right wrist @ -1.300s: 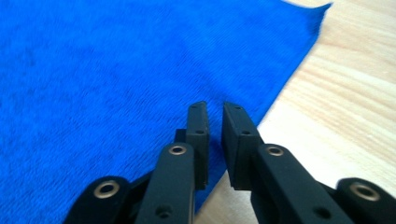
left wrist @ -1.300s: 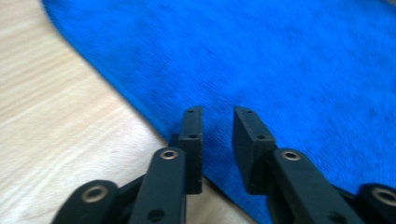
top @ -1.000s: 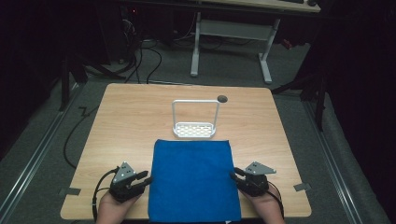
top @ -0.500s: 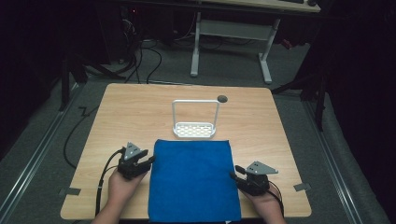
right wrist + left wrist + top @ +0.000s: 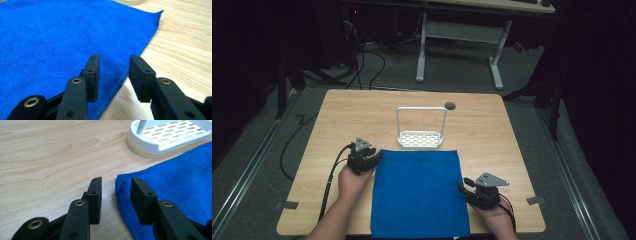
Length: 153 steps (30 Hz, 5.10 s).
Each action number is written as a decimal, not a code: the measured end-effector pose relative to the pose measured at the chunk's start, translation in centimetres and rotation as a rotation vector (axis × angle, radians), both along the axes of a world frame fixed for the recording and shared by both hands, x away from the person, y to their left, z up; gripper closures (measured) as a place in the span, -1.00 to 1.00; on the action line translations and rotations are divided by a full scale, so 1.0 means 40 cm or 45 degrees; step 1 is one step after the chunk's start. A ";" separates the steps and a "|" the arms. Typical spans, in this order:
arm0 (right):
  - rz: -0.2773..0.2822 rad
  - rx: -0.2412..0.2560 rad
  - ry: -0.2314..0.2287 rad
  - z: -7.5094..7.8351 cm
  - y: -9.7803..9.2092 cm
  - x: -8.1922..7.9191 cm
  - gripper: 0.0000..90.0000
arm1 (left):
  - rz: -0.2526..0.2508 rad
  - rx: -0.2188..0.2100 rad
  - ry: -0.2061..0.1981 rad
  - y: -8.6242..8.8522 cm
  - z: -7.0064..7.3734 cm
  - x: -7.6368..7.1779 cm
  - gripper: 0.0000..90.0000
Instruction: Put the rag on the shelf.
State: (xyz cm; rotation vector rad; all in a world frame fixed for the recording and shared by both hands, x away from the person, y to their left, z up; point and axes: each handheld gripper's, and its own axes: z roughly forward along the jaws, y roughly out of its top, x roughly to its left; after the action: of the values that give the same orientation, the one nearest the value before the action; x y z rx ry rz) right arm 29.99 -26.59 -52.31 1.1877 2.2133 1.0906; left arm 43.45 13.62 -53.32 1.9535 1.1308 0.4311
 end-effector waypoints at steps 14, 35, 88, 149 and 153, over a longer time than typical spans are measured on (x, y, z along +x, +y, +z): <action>-0.073 0.045 -0.005 0.000 0.012 0.053 0.22 | -0.031 0.106 0.000 -0.040 -0.003 0.011 0.78; -0.272 -0.022 0.130 -0.011 0.051 0.300 0.26 | -0.031 0.031 0.047 -0.026 -0.005 0.021 0.87; -0.109 0.149 -0.337 0.144 0.062 0.120 0.97 | -0.029 -0.254 -0.319 0.031 0.162 -0.124 0.95; -0.161 0.324 -0.810 0.514 0.024 0.138 0.97 | -0.040 -0.305 -0.828 0.017 0.554 -0.073 0.96; -0.176 0.324 -0.797 0.514 0.022 0.164 0.97 | -0.026 -0.285 -0.801 0.012 0.549 -0.030 0.96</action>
State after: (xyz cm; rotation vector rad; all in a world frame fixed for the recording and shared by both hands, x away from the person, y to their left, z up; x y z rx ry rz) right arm 36.57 -25.71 -31.75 0.9059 1.5302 1.4709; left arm 42.25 14.08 -31.36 1.4745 0.7121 0.8020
